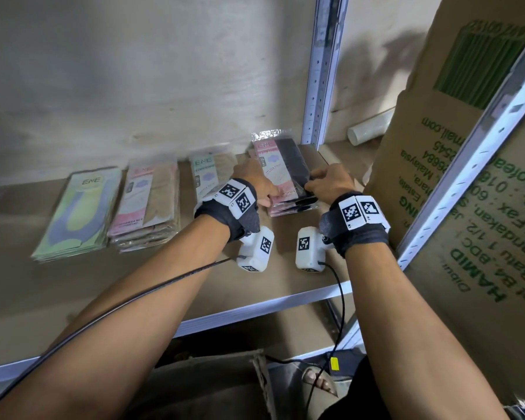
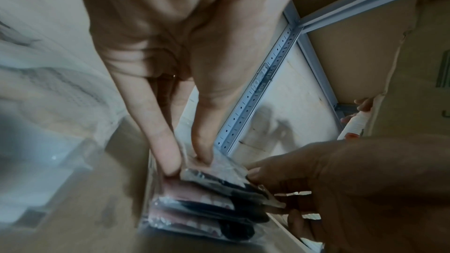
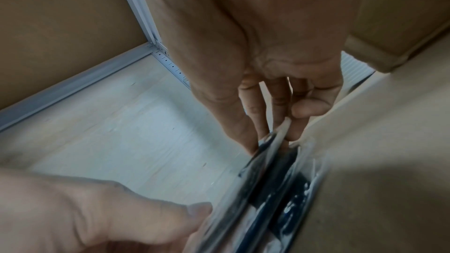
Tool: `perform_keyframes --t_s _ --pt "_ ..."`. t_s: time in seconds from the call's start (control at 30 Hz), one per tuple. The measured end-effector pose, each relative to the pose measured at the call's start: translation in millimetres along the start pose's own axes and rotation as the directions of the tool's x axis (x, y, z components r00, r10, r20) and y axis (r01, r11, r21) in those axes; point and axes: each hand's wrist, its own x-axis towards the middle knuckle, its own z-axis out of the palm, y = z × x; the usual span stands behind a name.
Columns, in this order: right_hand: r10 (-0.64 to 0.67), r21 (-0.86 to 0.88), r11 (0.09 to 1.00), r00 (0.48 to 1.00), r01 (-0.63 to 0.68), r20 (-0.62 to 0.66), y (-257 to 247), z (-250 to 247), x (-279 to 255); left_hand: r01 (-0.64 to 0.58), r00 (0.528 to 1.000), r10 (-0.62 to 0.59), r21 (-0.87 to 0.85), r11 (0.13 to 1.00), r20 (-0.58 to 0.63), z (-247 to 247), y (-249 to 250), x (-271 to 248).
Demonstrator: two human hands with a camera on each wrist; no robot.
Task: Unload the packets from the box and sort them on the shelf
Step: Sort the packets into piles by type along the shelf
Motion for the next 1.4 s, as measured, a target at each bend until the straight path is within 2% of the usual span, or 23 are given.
perform_keyframes --t_s 0.2,0.53,0.73,0.9,1.03,1.1,1.17,1.23,1.4 --pt "-0.007 -0.029 1.0 1.0 0.008 0.006 1 0 1 0.042 0.999 -0.042 -0.028 0.999 -0.016 4 -1 0" --pt "-0.029 -0.043 0.999 0.999 0.03 0.024 1 1 2 0.043 0.998 -0.046 -0.072 0.996 -0.038 4 -3 -3" --pt "-0.018 -0.032 0.999 0.999 0.02 0.044 -3 -4 -1 0.025 0.998 -0.027 -0.037 0.999 -0.051 -2 0 -7" --pt "-0.018 -0.001 1.0 0.997 0.018 -0.074 -21 -7 -10 -0.018 0.993 0.012 -0.049 0.999 -0.118 -27 2 -18" --pt "-0.155 0.022 0.986 0.969 0.163 -0.192 -48 -5 -27 -0.037 0.986 0.028 -0.053 0.998 -0.167 -61 -15 -36" --pt "-0.221 0.119 0.963 0.963 0.24 -0.152 -62 3 -40 -0.049 0.976 0.032 -0.075 0.996 -0.217 -84 -29 -49" --pt "-0.256 0.244 0.933 0.964 0.265 -0.068 -76 17 -55 -0.069 0.964 0.037 -0.109 0.992 -0.264 -108 -47 -64" --pt "-0.311 0.289 0.911 0.95 0.293 0.018 -88 34 -72 -0.089 0.943 0.039 -0.139 0.986 -0.33 -134 -70 -79" --pt "-0.47 0.232 0.878 0.843 0.418 0.26 -120 90 -118 -0.146 0.882 -0.017 -0.307 0.94 -0.472 -203 -142 -115"
